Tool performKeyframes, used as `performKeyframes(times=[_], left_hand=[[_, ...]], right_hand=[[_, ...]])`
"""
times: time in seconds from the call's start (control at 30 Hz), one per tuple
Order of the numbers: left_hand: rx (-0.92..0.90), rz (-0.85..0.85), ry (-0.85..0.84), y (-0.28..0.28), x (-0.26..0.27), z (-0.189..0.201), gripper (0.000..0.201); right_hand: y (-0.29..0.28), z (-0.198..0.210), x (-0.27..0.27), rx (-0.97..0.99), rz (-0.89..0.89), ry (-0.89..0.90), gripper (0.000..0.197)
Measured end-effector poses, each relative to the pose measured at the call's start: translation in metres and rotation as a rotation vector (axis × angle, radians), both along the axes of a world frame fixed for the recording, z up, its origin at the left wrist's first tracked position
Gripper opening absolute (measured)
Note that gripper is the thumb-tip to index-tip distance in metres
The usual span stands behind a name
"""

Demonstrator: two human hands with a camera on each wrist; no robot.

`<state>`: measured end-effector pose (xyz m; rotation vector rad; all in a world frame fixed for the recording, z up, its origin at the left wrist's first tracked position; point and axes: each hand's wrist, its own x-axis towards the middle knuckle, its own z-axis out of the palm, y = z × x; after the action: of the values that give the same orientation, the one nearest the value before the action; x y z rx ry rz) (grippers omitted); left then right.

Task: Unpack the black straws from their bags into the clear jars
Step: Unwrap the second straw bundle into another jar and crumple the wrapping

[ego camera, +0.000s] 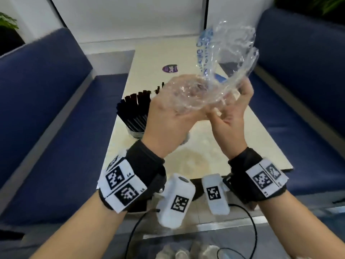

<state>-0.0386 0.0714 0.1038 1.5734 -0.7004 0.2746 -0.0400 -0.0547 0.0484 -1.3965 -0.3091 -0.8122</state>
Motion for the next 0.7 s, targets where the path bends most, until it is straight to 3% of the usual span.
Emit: performKeyframes(times=[0.07, 0.1, 0.2, 0.27, 0.4, 0.57, 0.7], left_hand=[[0.081, -0.051, -0.001, -0.004, 0.003, -0.022, 0.03], [0.206, -0.013, -0.067, -0.007, 0.004, -0.034, 0.029], [0.468, 0.038, -0.258, -0.011, 0.007, -0.063, 0.047], [0.481, 0.026, -0.151, -0.004, 0.005, -0.076, 0.065], [0.367, 0.175, 0.227, 0.008, 0.009, -0.107, 0.064], [0.479, 0.3, 0.481, 0.015, 0.025, -0.137, 0.06], [0.566, 0.335, 0.474, 0.015, 0.039, -0.149, 0.058]], right_hand=[[-0.013, -0.003, -0.001, -0.05, -0.111, 0.086, 0.055], [-0.021, -0.007, -0.002, -0.071, -0.149, 0.097, 0.053], [-0.042, -0.01, -0.001, -0.181, -0.313, 0.173, 0.043], [-0.054, -0.009, 0.002, -0.248, -0.449, 0.206, 0.026], [-0.085, -0.003, 0.02, -0.347, -0.67, 0.213, 0.039], [-0.09, -0.05, 0.052, -0.597, -0.541, 0.308, 0.044], [-0.094, -0.102, 0.071, -0.83, -0.296, 0.626, 0.065]])
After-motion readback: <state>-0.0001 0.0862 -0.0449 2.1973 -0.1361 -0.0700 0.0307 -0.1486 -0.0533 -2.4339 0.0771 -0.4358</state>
